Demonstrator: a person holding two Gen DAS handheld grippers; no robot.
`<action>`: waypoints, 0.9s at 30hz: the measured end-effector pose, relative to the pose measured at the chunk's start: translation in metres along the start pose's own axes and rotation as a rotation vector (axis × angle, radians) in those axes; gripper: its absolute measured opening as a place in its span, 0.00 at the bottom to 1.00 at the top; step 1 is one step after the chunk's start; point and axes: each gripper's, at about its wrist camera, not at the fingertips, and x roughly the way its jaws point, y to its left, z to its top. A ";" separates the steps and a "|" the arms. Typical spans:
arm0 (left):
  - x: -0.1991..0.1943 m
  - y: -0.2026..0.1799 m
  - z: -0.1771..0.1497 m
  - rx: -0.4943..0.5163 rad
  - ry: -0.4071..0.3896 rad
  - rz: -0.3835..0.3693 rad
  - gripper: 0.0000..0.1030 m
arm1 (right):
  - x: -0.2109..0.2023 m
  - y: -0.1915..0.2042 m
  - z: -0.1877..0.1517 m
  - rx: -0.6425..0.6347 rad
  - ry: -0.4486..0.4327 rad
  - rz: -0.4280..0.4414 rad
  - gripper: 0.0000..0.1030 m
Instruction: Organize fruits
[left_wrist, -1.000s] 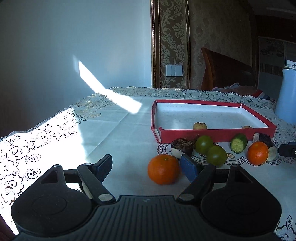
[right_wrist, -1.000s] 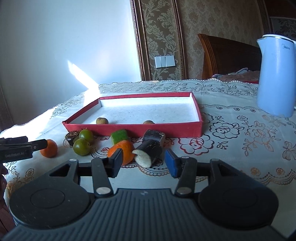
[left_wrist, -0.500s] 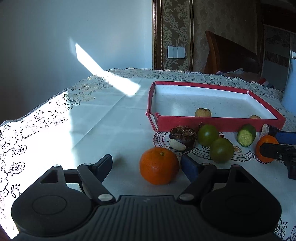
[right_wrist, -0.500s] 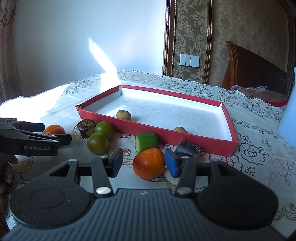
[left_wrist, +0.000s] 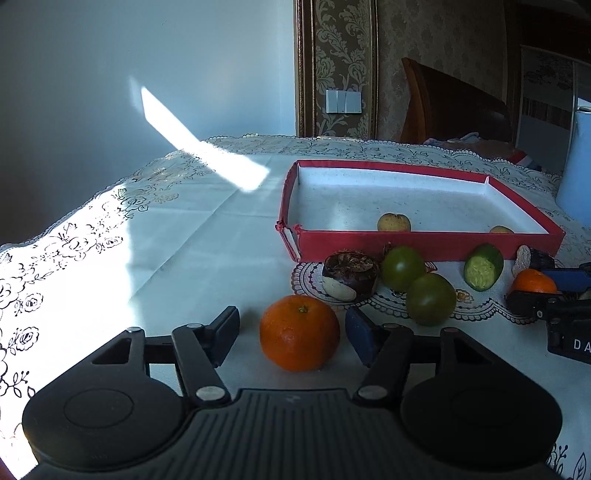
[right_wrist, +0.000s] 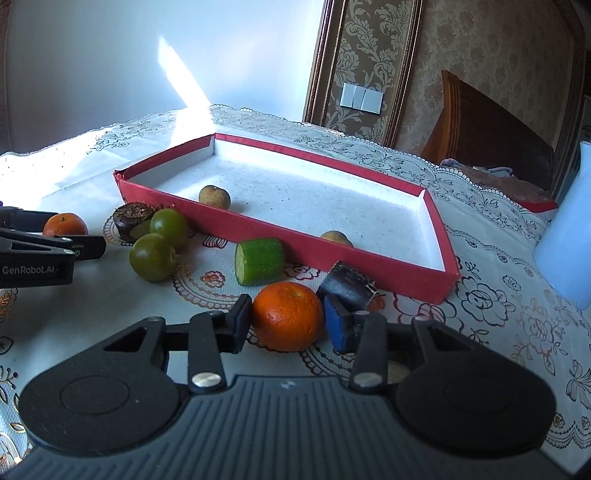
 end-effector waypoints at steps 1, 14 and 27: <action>0.000 0.001 0.000 -0.002 -0.002 -0.005 0.61 | 0.000 0.000 0.000 -0.001 -0.001 -0.001 0.39; -0.003 0.001 -0.003 -0.006 -0.013 -0.021 0.41 | -0.001 -0.006 -0.003 0.039 0.012 0.023 0.39; -0.021 -0.040 0.000 0.016 -0.074 -0.008 0.41 | -0.019 -0.013 -0.012 0.188 -0.019 0.052 0.38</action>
